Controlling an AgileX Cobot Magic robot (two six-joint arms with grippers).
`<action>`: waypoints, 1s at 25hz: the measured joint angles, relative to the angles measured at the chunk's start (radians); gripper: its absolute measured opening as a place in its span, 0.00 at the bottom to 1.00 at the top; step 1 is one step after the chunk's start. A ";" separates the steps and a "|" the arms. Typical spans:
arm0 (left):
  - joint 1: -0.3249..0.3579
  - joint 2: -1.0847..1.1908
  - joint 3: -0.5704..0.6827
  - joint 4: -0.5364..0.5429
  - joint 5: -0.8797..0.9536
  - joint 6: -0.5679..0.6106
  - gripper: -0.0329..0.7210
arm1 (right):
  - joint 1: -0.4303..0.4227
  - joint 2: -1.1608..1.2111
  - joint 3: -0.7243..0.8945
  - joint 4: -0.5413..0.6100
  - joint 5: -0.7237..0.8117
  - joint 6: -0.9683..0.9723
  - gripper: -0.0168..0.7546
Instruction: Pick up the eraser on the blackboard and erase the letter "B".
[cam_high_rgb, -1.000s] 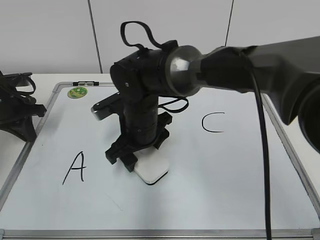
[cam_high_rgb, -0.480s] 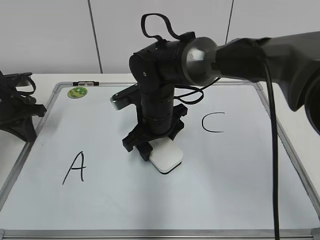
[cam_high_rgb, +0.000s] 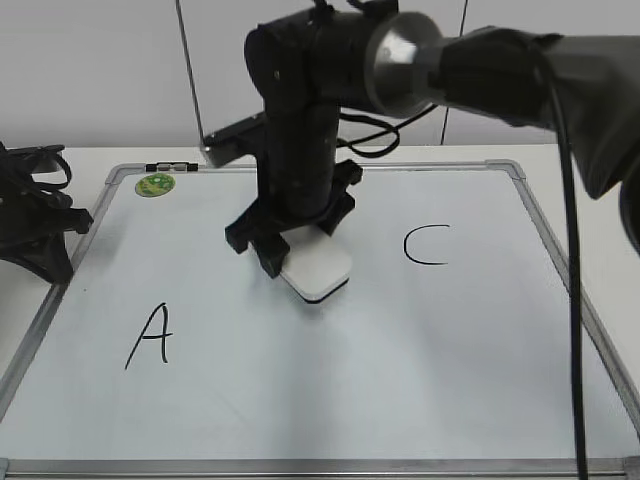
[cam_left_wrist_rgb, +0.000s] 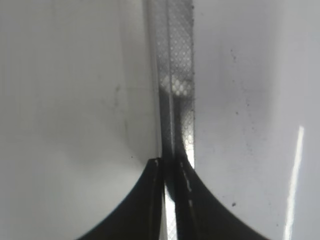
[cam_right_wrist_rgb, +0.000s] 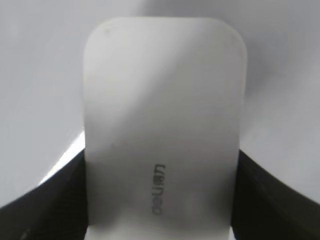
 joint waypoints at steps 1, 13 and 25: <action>0.000 0.000 0.000 0.000 0.000 0.000 0.06 | 0.000 -0.015 -0.008 0.000 0.001 -0.002 0.74; 0.000 0.000 0.000 0.000 -0.002 0.000 0.06 | -0.008 -0.256 0.037 -0.057 0.018 -0.027 0.74; 0.000 0.000 0.000 0.000 -0.002 0.000 0.06 | -0.023 -0.457 0.297 -0.078 0.023 -0.009 0.74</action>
